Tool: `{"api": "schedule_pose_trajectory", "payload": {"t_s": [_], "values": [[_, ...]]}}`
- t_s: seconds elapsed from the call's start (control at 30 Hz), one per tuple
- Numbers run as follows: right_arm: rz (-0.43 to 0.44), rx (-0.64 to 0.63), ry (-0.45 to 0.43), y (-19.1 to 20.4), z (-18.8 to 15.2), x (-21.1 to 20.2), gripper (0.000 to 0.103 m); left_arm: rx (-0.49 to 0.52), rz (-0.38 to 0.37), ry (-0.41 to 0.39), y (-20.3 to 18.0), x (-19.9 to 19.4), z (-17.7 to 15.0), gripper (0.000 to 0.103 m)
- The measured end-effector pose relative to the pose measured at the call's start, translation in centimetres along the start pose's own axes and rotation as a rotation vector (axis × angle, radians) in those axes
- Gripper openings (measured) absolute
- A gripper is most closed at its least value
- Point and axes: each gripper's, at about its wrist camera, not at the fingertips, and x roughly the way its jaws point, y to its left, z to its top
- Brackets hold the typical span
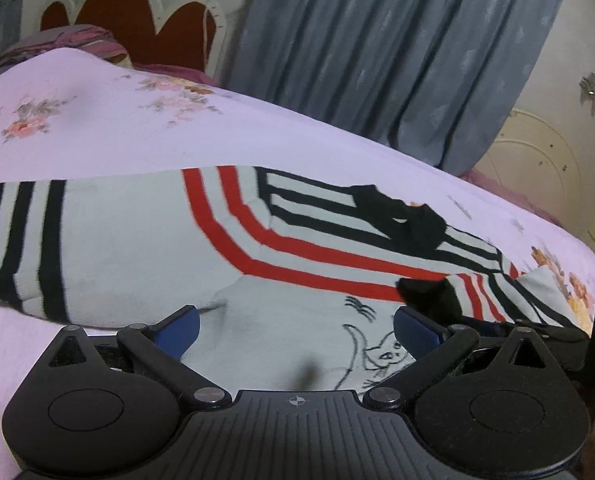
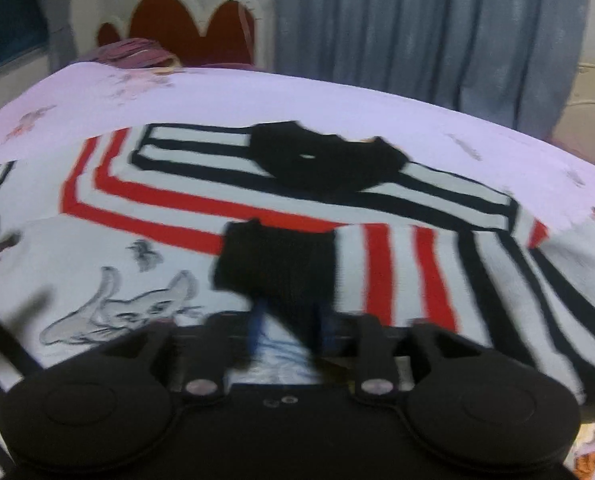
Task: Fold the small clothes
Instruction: 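Fold the held sleeve across the sweater body with the right gripper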
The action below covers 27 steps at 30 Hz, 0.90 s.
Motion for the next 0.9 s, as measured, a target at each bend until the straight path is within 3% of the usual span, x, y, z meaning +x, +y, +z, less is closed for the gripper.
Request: {"api": "schedule_pose_trajectory", "payload": {"t_s": [0.03, 0.1, 0.17, 0.2, 0.23, 0.3, 0.47, 0.5, 0.53, 0.6, 0.77, 0.83, 0.9], "values": [[0.03, 0.013, 0.0, 0.0, 0.0, -0.3, 0.049, 0.001, -0.013, 0.002, -0.4, 0.2, 0.0, 0.102], [0.076, 0.049, -0.034, -0.7, 0.0, -1.5, 0.039, -0.001, -0.053, 0.015, -1.3, 1.0, 0.2, 0.102], [0.091, 0.103, -0.087, -2.1, -0.3, -3.4, 0.02, -0.002, -0.104, 0.031, -2.8, 2.2, 0.3, 0.102], [0.084, 0.13, -0.107, -2.9, -0.6, -4.3, 0.02, -0.003, -0.132, 0.041, -3.7, 2.9, 0.4, 0.099], [0.064, 0.151, -0.128, -3.8, -0.7, -5.1, 0.021, -0.006, -0.153, 0.056, -4.6, 3.9, 0.5, 0.077], [0.008, 0.183, -0.161, -5.5, -0.9, -6.8, 0.02, -0.024, -0.184, 0.126, -6.3, 6.4, 0.5, 0.057], [-0.125, 0.289, -0.235, -10.7, -1.6, -10.2, 0.02, -0.049, -0.184, 0.181, -9.2, 10.7, 0.5, 0.057], [-0.154, 0.319, -0.244, -11.8, -1.9, -10.9, 0.02, -0.042, -0.18, 0.18, -9.7, 11.3, 0.6, 0.048], [-0.178, 0.342, -0.248, -12.7, -2.3, -11.3, 0.02, -0.033, -0.169, 0.18, -10.3, 11.7, 0.5, 0.027], [-0.229, 0.386, -0.24, -14.5, -3.0, -11.9, 0.02, -0.023, -0.152, 0.19, -10.9, 12.4, 0.6, 0.008], [-0.287, 0.564, -0.183, -18.0, -5.5, -11.5, 0.02, 0.065, -0.137, 0.085, -10.7, 9.9, 2.4, 0.005], [-0.286, 0.588, -0.166, -18.4, -6.1, -11.2, 0.02, 0.087, -0.078, 0.008, -8.9, 7.9, 3.4, 0.005], [-0.267, 0.597, -0.152, -18.4, -6.6, -11.0, 0.021, 0.132, -0.001, -0.006, -6.9, 7.2, 3.5, 0.005]]}}
